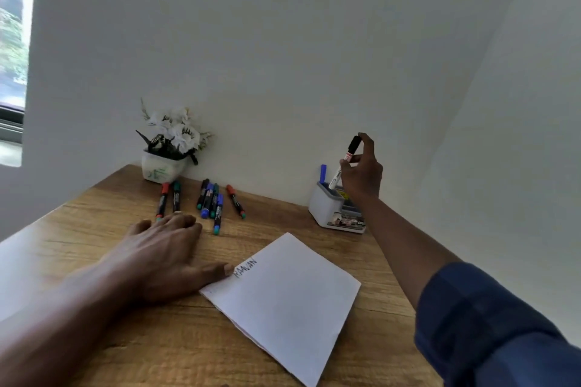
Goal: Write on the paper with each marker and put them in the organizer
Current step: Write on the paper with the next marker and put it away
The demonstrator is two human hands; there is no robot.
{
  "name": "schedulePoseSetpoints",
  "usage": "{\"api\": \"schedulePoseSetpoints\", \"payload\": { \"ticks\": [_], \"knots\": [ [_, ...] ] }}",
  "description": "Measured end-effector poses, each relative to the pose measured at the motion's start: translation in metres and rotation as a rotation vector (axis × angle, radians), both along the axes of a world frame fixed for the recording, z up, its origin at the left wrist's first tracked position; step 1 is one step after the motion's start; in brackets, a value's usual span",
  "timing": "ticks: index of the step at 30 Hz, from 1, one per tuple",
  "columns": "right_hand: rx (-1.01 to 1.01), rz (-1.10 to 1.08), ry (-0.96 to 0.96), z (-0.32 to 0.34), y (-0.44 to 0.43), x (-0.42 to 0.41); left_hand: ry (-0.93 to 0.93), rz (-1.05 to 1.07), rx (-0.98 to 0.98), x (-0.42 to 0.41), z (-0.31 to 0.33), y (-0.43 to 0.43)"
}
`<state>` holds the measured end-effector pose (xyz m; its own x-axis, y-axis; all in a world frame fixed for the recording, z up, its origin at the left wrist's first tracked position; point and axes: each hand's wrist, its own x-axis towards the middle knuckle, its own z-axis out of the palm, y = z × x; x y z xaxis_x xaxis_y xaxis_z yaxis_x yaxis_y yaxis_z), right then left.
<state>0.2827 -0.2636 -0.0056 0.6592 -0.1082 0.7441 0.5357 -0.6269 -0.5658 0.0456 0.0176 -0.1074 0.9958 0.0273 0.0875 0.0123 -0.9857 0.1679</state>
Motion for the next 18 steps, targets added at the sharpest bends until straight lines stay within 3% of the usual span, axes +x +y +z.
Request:
{"api": "schedulePoseSetpoints", "payload": {
  "ticks": [8, 14, 16, 18],
  "knots": [
    [-0.327, -0.089, 0.149, -0.038, -0.001, 0.041, 0.018, -0.005, 0.008, 0.000, 0.002, 0.000],
    [-0.375, -0.106, 0.312, -0.044, -0.003, 0.057, 0.014, -0.002, -0.006, 0.002, -0.001, 0.002],
    [-0.356, -0.164, 0.245, -0.041, 0.001, 0.040, 0.026, 0.000, -0.020, 0.002, -0.001, 0.004],
    [-0.295, -0.169, 0.045, -0.040, 0.006, 0.015, 0.032, -0.001, -0.032, 0.002, 0.000, 0.003]
  ]
}}
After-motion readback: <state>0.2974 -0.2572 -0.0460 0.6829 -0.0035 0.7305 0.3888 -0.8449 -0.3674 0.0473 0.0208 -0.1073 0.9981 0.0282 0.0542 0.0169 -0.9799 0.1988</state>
